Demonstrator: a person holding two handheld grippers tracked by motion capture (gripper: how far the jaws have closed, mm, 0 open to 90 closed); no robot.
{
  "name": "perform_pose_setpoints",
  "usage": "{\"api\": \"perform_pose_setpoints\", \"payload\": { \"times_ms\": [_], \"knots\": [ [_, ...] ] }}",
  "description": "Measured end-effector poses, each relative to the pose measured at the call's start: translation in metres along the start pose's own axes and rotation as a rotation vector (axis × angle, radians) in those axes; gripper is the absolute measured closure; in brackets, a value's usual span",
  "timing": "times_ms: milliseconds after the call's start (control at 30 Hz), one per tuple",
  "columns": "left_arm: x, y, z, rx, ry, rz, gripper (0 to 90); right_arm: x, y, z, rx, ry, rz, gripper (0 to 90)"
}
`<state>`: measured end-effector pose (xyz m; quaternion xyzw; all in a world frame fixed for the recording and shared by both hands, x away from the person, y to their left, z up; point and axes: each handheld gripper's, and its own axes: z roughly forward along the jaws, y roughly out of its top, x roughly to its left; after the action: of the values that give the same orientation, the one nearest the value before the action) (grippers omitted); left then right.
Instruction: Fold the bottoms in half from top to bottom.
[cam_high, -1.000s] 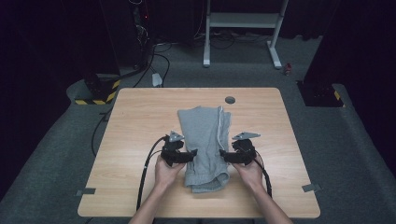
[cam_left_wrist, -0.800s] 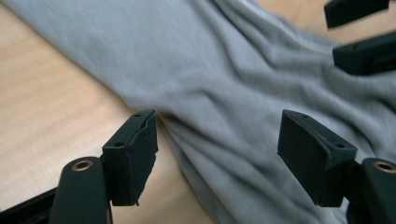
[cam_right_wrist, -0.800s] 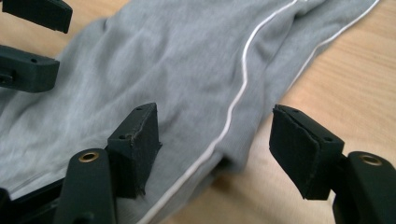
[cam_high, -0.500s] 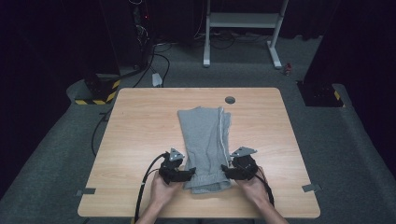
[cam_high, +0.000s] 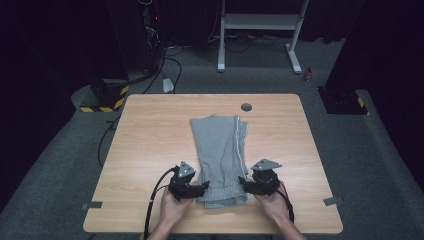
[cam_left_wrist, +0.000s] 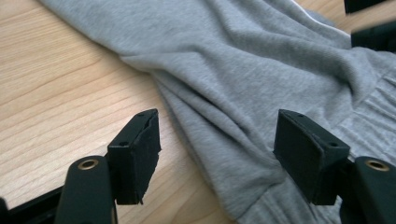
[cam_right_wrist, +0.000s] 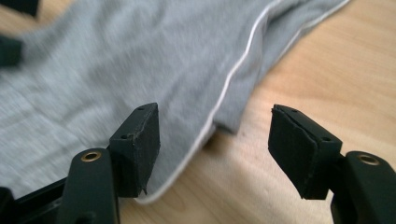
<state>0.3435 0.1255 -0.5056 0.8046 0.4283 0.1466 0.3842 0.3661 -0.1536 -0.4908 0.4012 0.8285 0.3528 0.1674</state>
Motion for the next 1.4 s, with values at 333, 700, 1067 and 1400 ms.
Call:
{"api": "perform_pose_setpoints", "payload": {
  "times_ms": [333,700,1067,1400],
  "knots": [
    [-0.002,-0.007,0.0,0.0,0.001,-0.003,31.9,0.007,-0.018,0.01,0.074,0.001,-0.057,33.7],
    [0.016,0.023,0.011,-0.055,0.07,-0.032,34.7,-0.013,0.017,0.019,0.019,-0.016,0.008,47.5],
    [0.015,0.02,0.037,0.036,0.13,0.027,37.6,-0.02,0.02,0.041,0.079,-0.003,-0.015,82.3],
    [0.03,0.027,0.036,-0.011,0.099,-0.054,38.4,-0.025,0.024,0.033,0.051,-0.019,0.014,62.9]
  ]
}}
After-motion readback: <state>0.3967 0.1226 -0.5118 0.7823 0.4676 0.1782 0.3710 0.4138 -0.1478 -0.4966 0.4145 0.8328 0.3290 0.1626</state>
